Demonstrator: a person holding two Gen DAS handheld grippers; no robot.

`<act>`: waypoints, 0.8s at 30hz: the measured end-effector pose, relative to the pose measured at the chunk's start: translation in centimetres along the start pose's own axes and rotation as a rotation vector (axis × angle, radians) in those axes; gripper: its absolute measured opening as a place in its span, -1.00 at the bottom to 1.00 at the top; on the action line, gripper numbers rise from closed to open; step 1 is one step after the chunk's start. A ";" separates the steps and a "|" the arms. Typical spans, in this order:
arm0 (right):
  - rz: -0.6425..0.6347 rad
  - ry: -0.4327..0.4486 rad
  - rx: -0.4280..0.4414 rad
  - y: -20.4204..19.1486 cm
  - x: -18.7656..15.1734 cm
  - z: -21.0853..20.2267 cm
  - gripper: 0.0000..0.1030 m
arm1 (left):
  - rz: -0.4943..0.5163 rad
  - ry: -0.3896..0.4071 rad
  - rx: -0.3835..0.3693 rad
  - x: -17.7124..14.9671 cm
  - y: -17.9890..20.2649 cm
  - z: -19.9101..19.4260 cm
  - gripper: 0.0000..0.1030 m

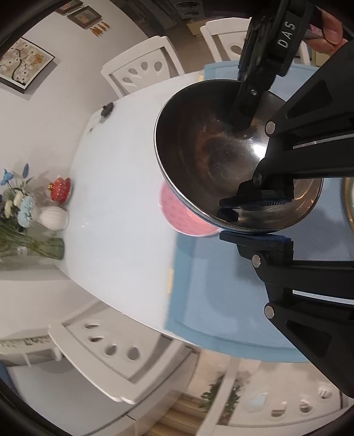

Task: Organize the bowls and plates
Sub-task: 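Carry the blue steel bowl with both grippers over the pink bowl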

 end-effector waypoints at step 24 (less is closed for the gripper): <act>0.100 -0.078 -0.047 6.5 3.8 7.3 -0.66 | 0.006 -0.127 -0.011 2.5 0.1 10.3 -0.77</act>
Point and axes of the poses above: each gripper's, at about its wrist camera, not at the fingertips, and z roughly the way its jaws point, y to its right, x to its top, the point moved 6 cm from there along z, roughly the way its jaws point, and after that the axes turned 3 degrees about -y, right-handed, at the moved point
